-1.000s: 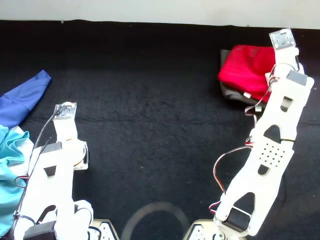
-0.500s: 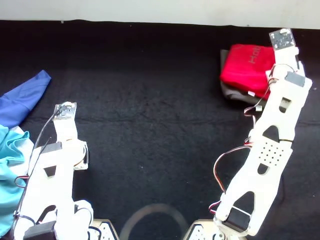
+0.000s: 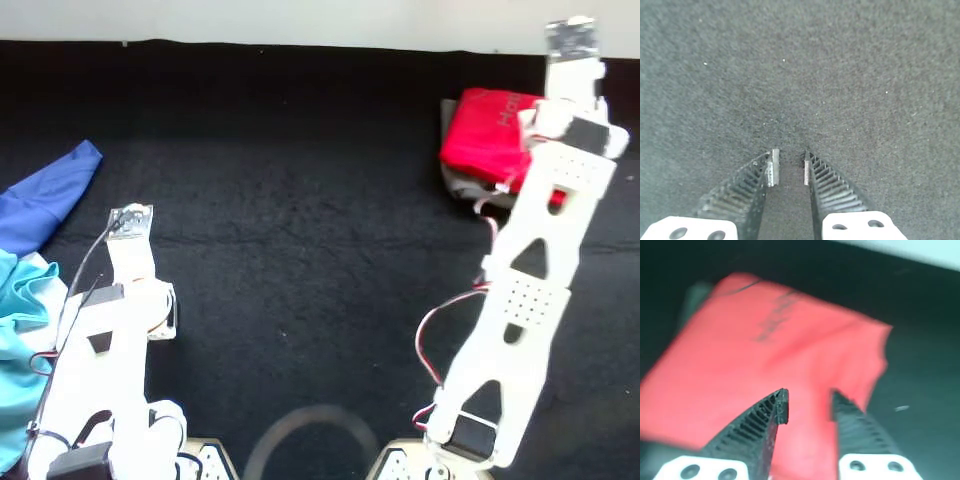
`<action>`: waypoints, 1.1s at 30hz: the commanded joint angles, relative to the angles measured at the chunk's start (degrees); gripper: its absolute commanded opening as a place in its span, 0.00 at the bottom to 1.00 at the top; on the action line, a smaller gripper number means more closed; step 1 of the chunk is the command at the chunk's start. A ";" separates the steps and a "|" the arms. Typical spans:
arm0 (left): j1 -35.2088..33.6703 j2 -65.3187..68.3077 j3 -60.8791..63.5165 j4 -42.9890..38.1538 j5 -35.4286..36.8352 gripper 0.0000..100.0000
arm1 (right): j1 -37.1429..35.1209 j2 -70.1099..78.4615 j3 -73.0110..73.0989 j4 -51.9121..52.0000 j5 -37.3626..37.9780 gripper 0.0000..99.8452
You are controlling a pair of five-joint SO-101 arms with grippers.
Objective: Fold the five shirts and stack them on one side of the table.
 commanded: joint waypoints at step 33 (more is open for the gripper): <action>0.40 0.22 0.04 -1.23 -0.44 0.11 | -7.52 -0.40 -9.71 20.53 9.23 0.04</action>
